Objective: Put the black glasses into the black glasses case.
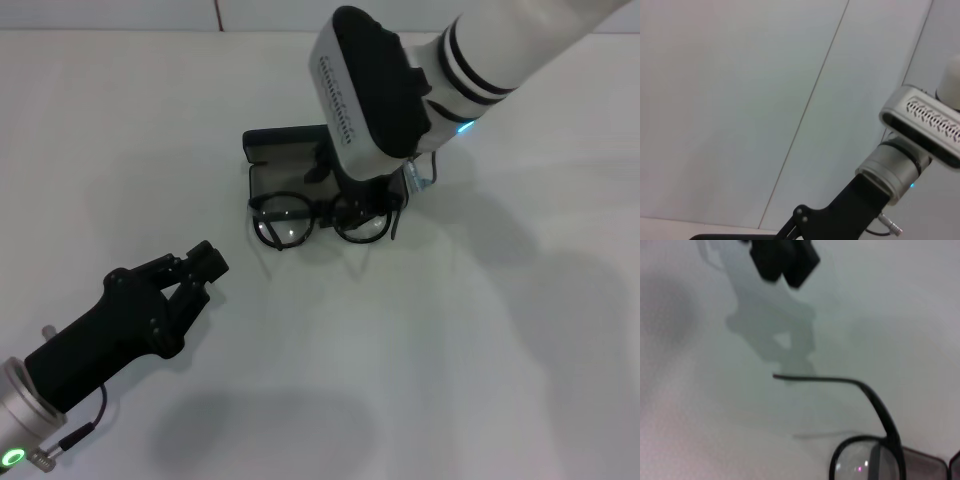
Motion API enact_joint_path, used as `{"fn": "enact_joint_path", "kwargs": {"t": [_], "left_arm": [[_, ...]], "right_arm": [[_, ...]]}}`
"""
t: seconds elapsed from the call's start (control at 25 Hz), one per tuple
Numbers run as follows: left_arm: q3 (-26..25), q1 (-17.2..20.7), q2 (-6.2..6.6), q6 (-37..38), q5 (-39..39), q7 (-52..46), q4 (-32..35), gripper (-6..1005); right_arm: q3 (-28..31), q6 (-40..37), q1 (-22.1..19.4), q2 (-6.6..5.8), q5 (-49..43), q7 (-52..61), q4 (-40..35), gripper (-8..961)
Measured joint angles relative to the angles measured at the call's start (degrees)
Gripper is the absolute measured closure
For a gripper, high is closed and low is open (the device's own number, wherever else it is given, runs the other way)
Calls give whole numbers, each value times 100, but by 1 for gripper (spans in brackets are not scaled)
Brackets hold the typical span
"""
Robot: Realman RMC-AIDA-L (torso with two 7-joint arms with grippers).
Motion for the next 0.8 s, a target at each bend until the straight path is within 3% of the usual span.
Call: {"fn": "enact_joint_path", "kwargs": {"t": [0.44,0.64,0.8], "left_arm": [[0,0,10,-2,-1,-57,-1,871],[0,5,19,13,-1,-236,12,872],[0,-90,47,30,0,-259,55,872]], "right_arm": [[-207,-366,-169,0,-34,894,-613,425],[-117,-606,-867,-3,-182,1279,-1396,426],[370,-802,-1776,-13,-659,1594,-2549,426]]}}
